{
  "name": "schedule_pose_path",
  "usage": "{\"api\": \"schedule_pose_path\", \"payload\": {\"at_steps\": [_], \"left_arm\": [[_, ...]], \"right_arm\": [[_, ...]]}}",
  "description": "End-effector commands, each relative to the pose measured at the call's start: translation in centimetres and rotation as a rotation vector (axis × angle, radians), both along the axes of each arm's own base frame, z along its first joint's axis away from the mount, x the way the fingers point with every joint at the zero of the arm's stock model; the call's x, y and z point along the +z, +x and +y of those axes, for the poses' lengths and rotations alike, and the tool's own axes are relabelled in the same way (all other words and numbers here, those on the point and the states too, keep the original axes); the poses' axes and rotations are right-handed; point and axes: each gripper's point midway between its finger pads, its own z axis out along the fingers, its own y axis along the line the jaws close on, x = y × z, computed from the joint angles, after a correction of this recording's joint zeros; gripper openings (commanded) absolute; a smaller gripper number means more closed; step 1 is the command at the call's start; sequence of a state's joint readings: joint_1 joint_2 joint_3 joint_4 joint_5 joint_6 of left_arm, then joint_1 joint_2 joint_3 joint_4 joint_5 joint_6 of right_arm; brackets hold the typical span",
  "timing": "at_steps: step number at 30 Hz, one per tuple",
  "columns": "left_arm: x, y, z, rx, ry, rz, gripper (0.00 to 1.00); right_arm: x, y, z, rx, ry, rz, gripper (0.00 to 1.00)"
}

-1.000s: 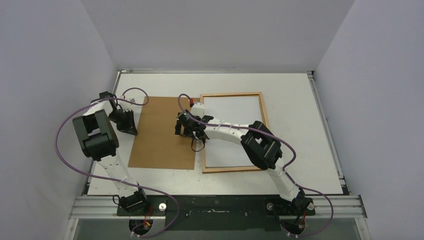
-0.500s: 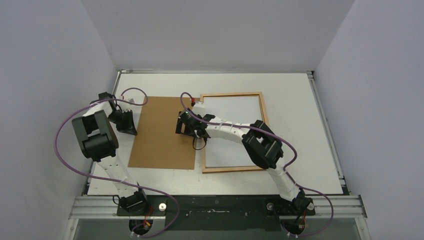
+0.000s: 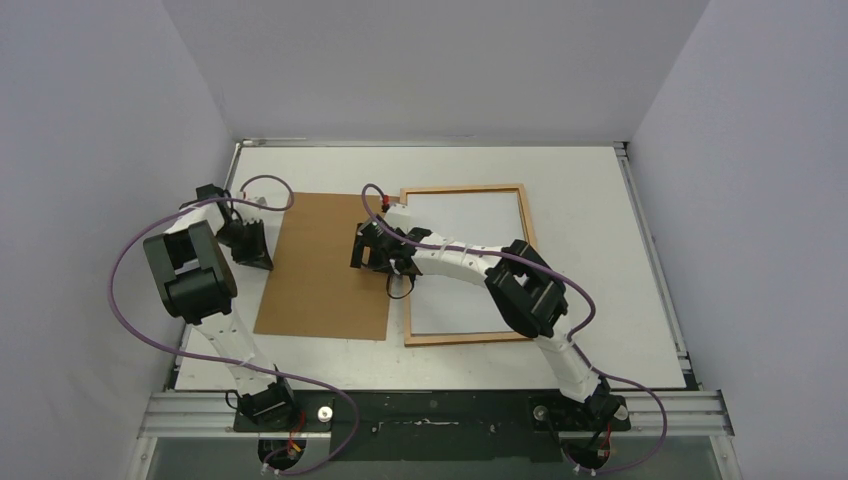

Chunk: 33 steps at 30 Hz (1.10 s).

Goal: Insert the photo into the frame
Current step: Move the photo frame item to the center of the board.

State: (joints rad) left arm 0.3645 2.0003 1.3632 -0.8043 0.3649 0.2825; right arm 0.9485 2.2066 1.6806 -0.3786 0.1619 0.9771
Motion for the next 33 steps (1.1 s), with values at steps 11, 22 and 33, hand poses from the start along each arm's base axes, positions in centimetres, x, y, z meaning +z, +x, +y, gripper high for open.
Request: {"api": "schedule_pose_path", "payload": {"at_steps": [11,22,33], "left_arm": [[-3.9,-3.0,-3.8,-0.01,-0.125,0.134,0.0],[-3.5,-3.6,-4.8,-0.035,-0.145,0.135,0.0],[-3.1,-3.3,-7.0,-0.114,-0.142,0.134,0.0]], "right_arm": [[19.4,-6.9,11.8,0.358,0.64,-0.204,0.96],[22.4,-7.0,11.6,0.386,0.693,-0.273,0.96],[20.1,-5.4,7.9,0.253,0.692,-0.226,0.94]]}}
